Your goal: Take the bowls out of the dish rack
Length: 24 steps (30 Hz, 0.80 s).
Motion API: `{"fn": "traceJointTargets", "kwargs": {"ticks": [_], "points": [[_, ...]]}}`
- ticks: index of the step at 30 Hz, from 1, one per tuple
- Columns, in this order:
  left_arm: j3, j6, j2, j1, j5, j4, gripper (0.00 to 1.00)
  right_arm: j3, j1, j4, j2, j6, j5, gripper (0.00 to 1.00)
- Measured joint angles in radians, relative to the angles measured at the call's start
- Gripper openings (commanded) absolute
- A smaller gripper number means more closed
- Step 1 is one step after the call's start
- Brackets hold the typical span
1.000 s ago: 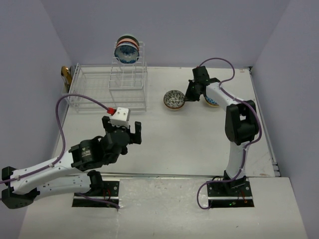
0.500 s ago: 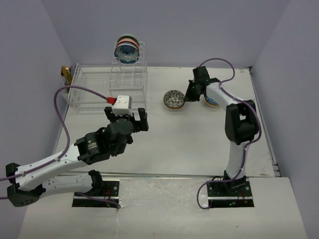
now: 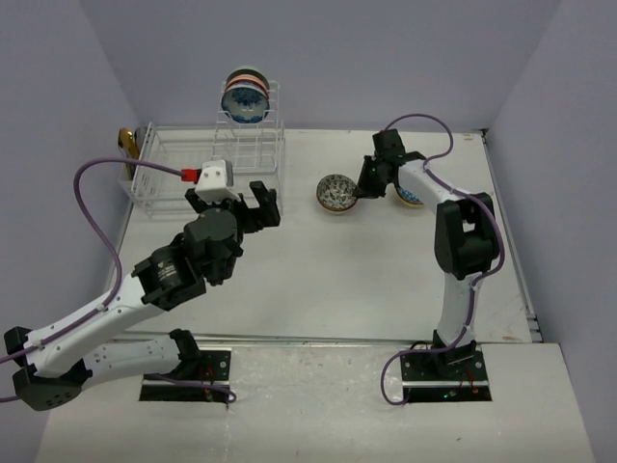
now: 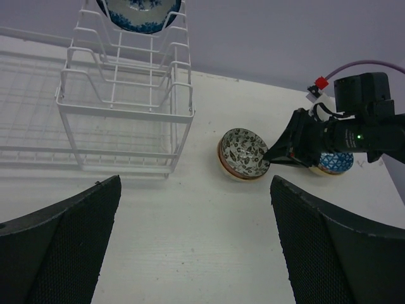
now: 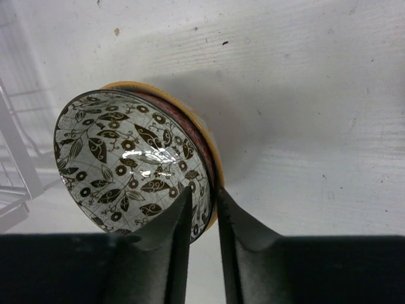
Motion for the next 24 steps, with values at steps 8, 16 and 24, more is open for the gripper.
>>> {"fn": "traceJointTargets", "kwargs": {"ticks": [8,16,24], "points": [[0.081,-0.037,0.095,0.143,0.048,0.016,1.00,0.000,0.001,-0.041,-0.097,-0.009,0.009,0.40],[0.178,-0.271,0.190,0.443,0.315,0.093,1.00,-0.004,0.000,-0.056,-0.335,-0.034,0.022,0.47],[0.205,-0.624,0.357,0.659,0.596,0.276,1.00,-0.230,-0.003,0.006,-0.621,-0.044,-0.134,0.54]]}}
